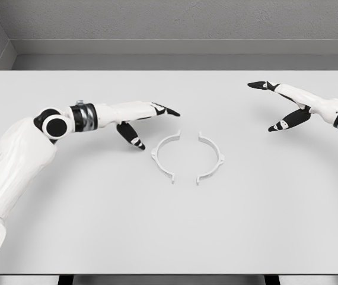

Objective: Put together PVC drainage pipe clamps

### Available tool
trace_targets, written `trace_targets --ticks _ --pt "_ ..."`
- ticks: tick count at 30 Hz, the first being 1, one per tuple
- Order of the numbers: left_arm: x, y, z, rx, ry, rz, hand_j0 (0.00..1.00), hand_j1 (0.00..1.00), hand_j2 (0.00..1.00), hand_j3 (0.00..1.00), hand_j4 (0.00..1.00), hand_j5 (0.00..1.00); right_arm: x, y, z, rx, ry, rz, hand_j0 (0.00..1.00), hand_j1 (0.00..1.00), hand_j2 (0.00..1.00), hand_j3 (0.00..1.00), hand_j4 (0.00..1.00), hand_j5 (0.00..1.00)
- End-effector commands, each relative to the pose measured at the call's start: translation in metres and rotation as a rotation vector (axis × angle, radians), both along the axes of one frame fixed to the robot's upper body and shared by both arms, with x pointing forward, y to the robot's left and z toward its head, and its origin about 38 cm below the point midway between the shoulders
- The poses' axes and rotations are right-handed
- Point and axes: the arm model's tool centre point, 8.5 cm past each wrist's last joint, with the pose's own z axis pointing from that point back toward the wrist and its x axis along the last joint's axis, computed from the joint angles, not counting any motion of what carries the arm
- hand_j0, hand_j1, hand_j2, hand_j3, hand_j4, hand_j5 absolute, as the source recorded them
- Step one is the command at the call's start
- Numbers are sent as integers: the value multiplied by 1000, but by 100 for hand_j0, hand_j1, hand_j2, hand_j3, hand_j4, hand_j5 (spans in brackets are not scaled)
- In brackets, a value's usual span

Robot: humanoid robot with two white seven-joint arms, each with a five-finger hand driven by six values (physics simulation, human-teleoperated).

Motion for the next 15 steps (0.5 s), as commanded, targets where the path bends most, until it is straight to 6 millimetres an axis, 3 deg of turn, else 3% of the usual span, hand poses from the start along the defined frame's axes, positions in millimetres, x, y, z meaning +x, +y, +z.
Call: trace_targets --ticks 1,6,8,12,15 --pt "0 -6 0 -15 5 -4 100 100 100 100 100 100 0 0 1 8 -1 -2 100 100 100 100 100 100" --pt "-1 -11 -1 -19 7 -12 100 100 100 100 100 100 0 0 0 8 1 -2 100 100 100 100 100 100" --pt "0 -2 -3 2 6 3 100 100 100 100 100 100 0 0 1 8 -1 -2 100 100 100 100 100 100" --pt "0 -2 -3 6 5 2 100 100 100 100 100 100 0 0 0 8 1 -2 100 100 100 100 100 100" --pt "-2 -9 -7 8 11 -11 100 100 100 100 100 100 0 1 0 10 1 -1 100 100 100 100 100 100"
